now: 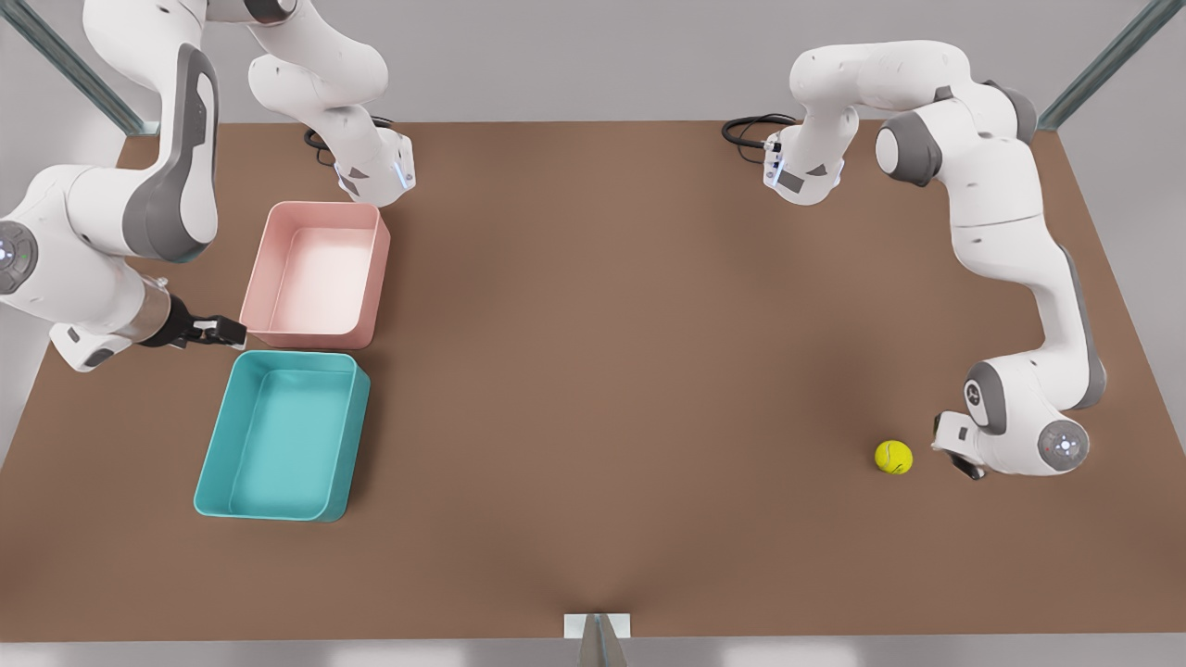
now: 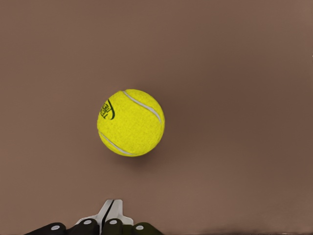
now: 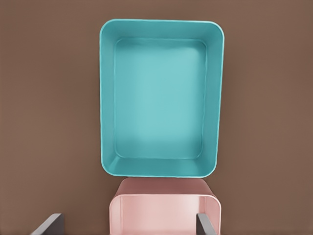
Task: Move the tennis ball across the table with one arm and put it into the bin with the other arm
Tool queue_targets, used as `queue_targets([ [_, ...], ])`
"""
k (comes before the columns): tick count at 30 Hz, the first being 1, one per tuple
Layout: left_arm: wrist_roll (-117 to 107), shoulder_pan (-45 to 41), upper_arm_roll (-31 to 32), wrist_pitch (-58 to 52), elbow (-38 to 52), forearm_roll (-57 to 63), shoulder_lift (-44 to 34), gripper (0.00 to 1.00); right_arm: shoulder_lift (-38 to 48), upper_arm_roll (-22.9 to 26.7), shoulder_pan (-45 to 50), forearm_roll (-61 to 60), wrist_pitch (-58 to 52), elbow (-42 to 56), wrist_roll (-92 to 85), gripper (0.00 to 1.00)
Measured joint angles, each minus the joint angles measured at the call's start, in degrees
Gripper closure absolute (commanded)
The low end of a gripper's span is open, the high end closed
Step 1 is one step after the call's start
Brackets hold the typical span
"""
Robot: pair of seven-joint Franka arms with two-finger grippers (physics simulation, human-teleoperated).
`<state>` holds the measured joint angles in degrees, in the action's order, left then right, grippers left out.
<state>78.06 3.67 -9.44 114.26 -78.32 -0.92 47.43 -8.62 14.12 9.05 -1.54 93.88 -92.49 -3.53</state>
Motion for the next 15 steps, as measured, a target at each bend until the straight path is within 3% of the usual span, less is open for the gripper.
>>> queue_targets([
  [6,15.5,0.0,0.0,6.9,-5.2,0.9,-0.1,0.79,-0.2,0.0,0.0,0.0,0.1,0.0,0.0,0.0],
  [15,28.7,-0.6,0.0,12.3,-6.1,1.1,0.2,0.79,-0.3,0.0,0.0,-0.1,0.2,-0.2,-0.1,0.0],
])
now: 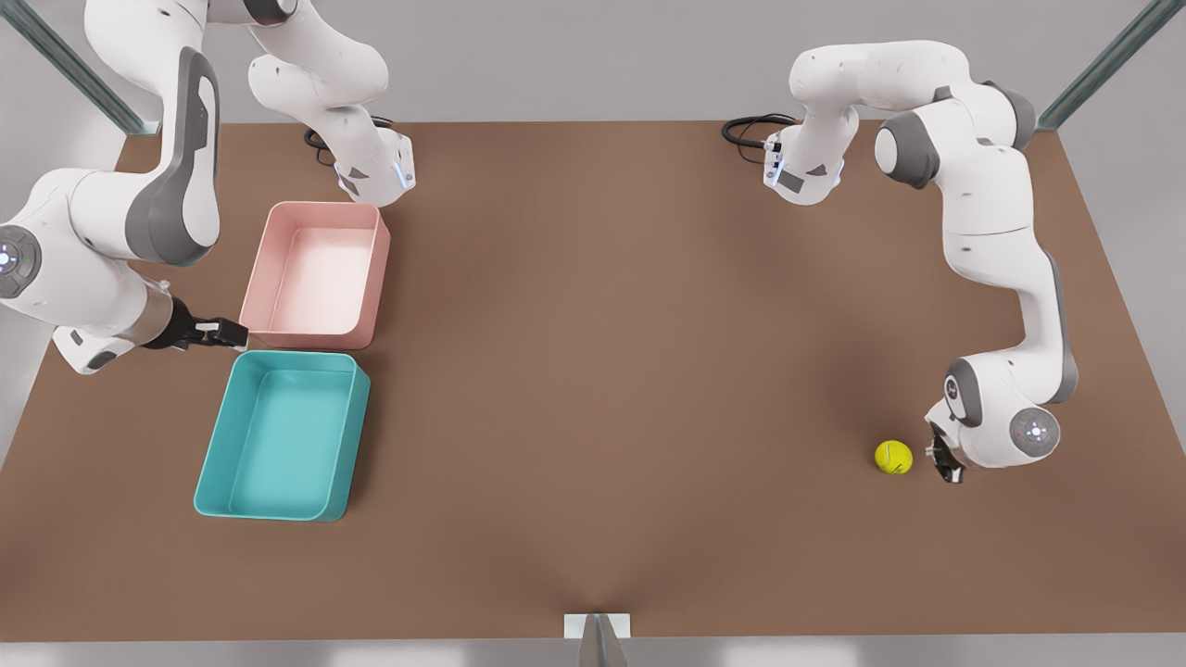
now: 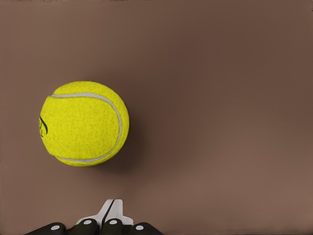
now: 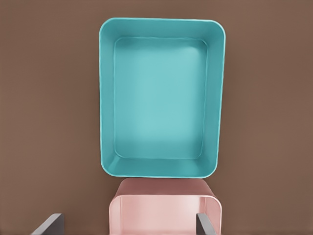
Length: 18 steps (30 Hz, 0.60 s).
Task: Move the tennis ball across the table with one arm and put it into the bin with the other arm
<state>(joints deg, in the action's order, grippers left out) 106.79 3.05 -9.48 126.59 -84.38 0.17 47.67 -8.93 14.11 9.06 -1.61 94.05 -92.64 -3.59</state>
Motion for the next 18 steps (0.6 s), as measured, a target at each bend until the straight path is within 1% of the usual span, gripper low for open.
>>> queue_targets([
  [8,4.2,-0.2,0.0,1.2,-0.7,-1.1,0.7,0.79,0.0,0.0,0.0,0.0,0.1,-0.1,0.0,0.0],
  [18,2.1,-1.1,0.0,2.8,-0.7,-1.2,0.5,0.79,-0.3,0.0,0.3,-0.2,0.3,-0.1,0.0,0.0],
])
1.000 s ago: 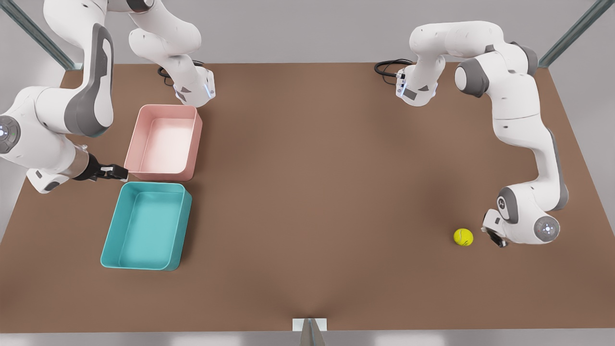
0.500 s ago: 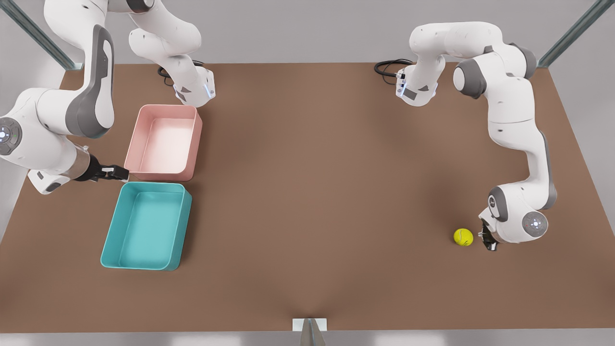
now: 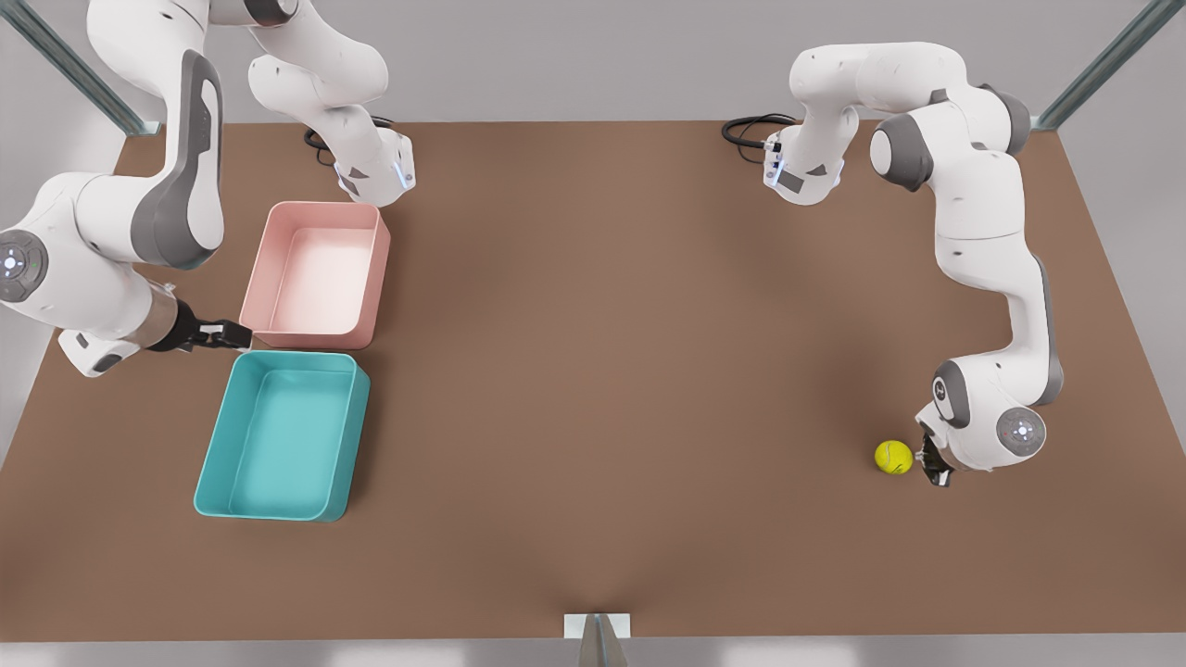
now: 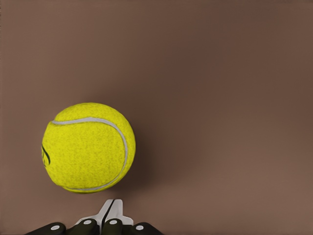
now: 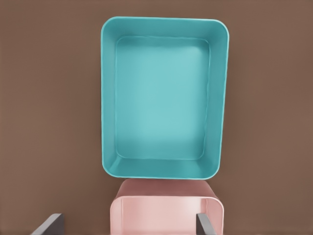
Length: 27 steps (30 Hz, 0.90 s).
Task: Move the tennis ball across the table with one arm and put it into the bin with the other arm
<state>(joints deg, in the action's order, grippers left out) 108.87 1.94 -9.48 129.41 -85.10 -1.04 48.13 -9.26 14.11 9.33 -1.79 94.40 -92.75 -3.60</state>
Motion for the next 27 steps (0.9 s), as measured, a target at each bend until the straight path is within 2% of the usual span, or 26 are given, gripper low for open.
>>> queue_targets([
  [17,-4.2,-2.0,-0.5,-1.2,-2.0,0.1,-1.4,0.79,-0.1,0.0,0.0,-0.2,0.1,0.0,0.0,0.0],
  [19,-5.4,-6.0,-1.4,-1.3,-1.8,0.1,-2.2,0.79,-0.1,0.0,0.0,-0.2,0.1,0.0,0.0,0.0],
  [23,-13.0,-20.8,-1.1,-1.5,-1.5,-1.7,-7.6,0.79,-0.1,0.0,-0.1,-0.2,0.2,-0.2,0.0,0.0],
  [27,-22.7,-23.0,-1.0,-4.3,-1.1,-8.0,-9.2,0.79,-0.1,0.0,-0.3,0.0,0.3,-0.2,0.0,0.0],
])
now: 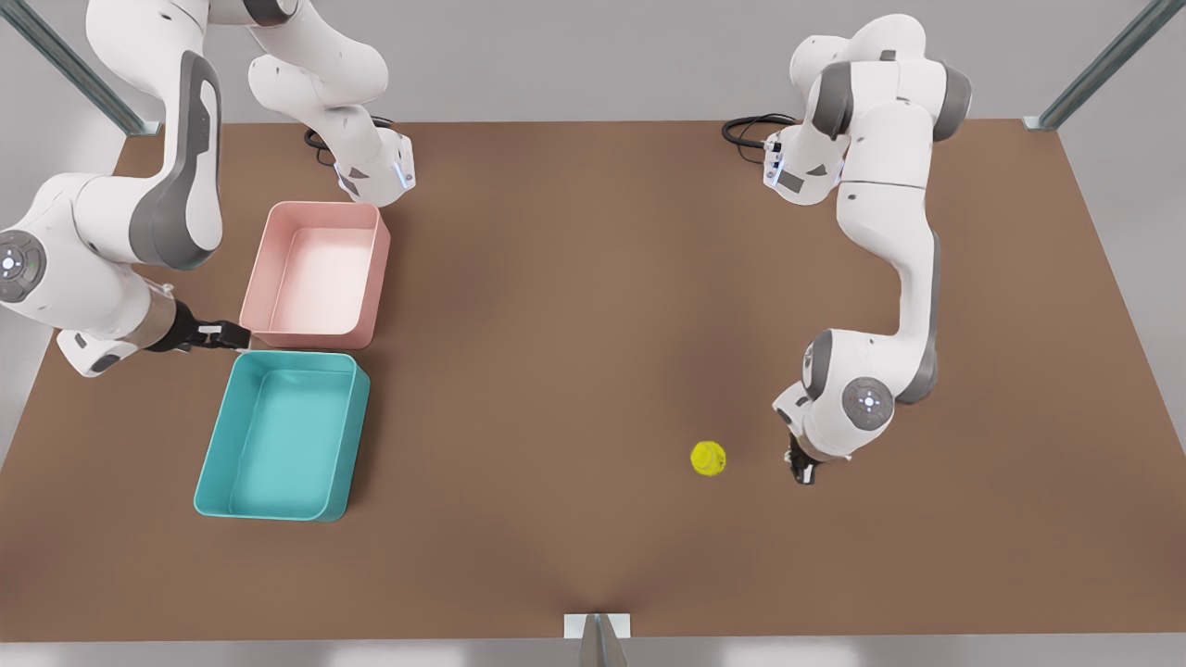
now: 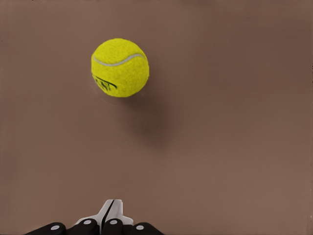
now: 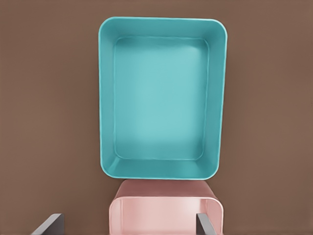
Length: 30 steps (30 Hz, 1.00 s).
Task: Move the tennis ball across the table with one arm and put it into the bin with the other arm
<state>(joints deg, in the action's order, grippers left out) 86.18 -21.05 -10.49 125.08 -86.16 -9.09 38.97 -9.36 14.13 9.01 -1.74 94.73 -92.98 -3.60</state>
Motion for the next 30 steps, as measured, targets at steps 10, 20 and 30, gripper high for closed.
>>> queue_targets([
  [10,-37.8,4.5,0.1,-39.9,7.0,4.3,-24.4,0.0,-22.2,-0.1,19.6,-5.0,12.5,9.3,6.9,0.0],
  [20,-63.7,6.8,5.9,-48.1,3.8,6.3,-27.2,0.0,-32.9,-0.1,24.1,-10.9,29.1,8.7,17.4,0.0],
  [30,-78.5,7.6,5.9,-49.4,3.9,6.3,-26.3,0.0,-32.5,0.0,23.0,-11.8,36.6,2.4,22.6,0.0],
])
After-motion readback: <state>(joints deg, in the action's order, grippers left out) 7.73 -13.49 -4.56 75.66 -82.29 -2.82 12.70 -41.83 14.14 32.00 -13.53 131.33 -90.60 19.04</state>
